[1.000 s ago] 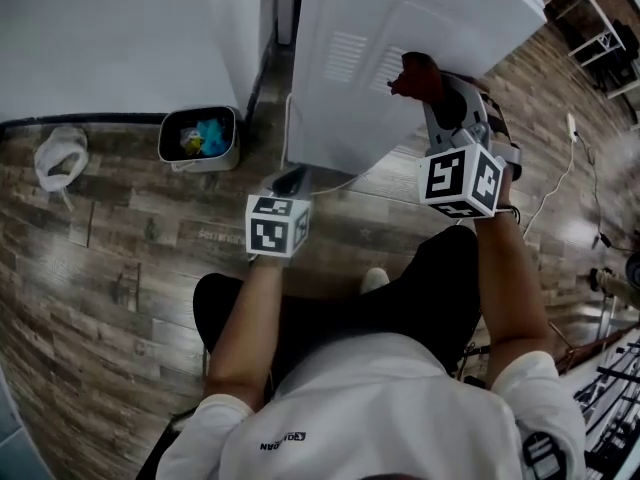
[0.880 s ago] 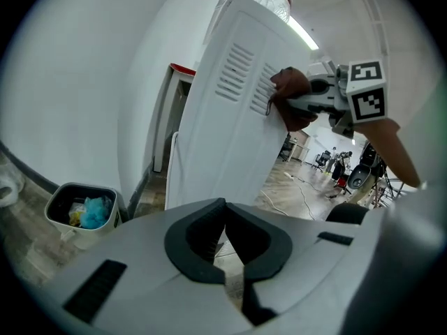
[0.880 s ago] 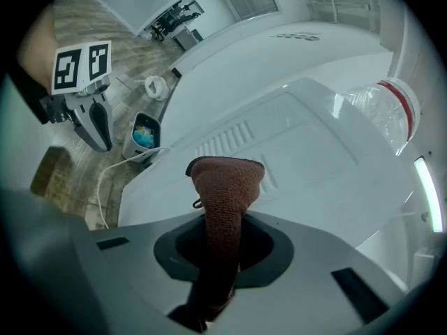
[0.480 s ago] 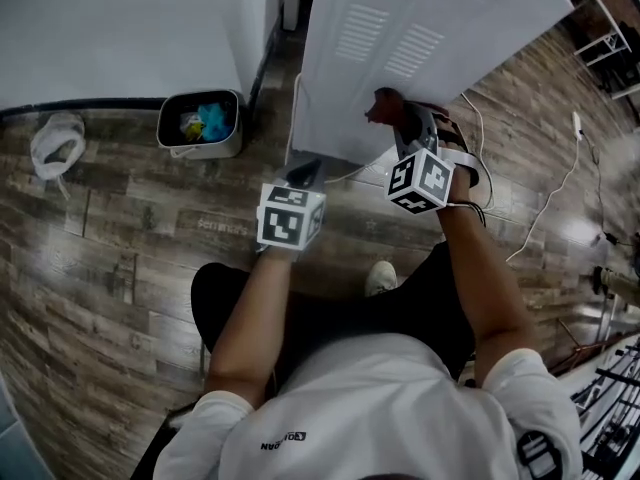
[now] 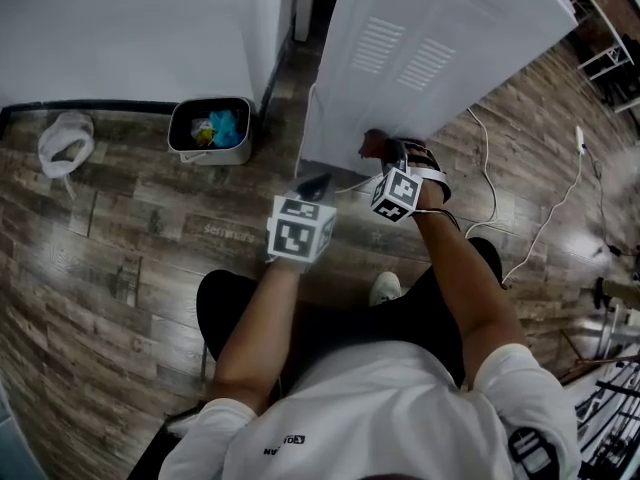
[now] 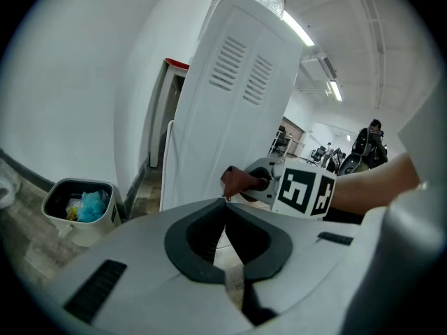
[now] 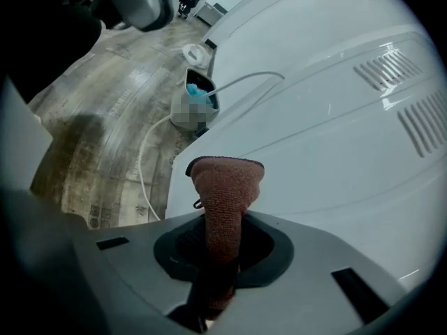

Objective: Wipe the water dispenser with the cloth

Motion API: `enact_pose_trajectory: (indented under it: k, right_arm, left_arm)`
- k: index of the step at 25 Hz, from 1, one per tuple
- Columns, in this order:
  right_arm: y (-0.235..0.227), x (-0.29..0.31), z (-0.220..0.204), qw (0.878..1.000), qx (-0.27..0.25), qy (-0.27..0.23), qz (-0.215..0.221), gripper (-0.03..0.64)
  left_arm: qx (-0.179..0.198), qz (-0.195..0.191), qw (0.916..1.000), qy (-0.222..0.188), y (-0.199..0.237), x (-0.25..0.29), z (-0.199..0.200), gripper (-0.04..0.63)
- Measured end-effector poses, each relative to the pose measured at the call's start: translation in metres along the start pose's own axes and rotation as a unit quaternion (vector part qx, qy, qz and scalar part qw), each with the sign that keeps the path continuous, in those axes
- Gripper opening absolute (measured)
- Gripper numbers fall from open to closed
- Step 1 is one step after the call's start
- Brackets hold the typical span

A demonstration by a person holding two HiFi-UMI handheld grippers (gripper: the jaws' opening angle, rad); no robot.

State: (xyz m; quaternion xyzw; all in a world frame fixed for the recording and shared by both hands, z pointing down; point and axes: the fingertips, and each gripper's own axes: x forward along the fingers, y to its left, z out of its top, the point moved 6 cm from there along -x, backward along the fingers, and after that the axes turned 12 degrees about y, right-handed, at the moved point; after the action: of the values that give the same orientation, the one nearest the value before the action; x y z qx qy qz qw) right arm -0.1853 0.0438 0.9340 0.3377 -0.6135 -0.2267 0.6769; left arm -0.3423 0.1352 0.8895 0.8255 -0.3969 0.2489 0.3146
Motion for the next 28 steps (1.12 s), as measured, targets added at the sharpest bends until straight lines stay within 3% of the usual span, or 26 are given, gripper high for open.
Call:
enact_pose_trajectory:
  k: [9,15,23,28]
  right_arm:
    - [0.02,0.009,0.008,1.0,-0.013,0.006,0.025,0.057]
    - [0.004,-0.009,0.005,1.0,-0.008,-0.003,0.012,0.055]
    - [-0.068,-0.126,0.009,0.997,0.005,-0.074,-0.036,0.055]
    - [-0.126,-0.194,0.019,0.988,-0.003,-0.099,-0.114,0.057]
  left_arm:
    - [-0.007,0.002,1.0,-0.002,0.006,-0.001,-0.003,-0.011]
    - [-0.003,-0.004,1.0,-0.004,0.007,0.005,-0.003,-0.011]
    - [-0.01,0.002,0.9999,0.009,0.017,0.01,-0.009,-0.011]
    - [-0.011,0.005,0.9998,0.014,0.02,0.014,-0.014,-0.011]
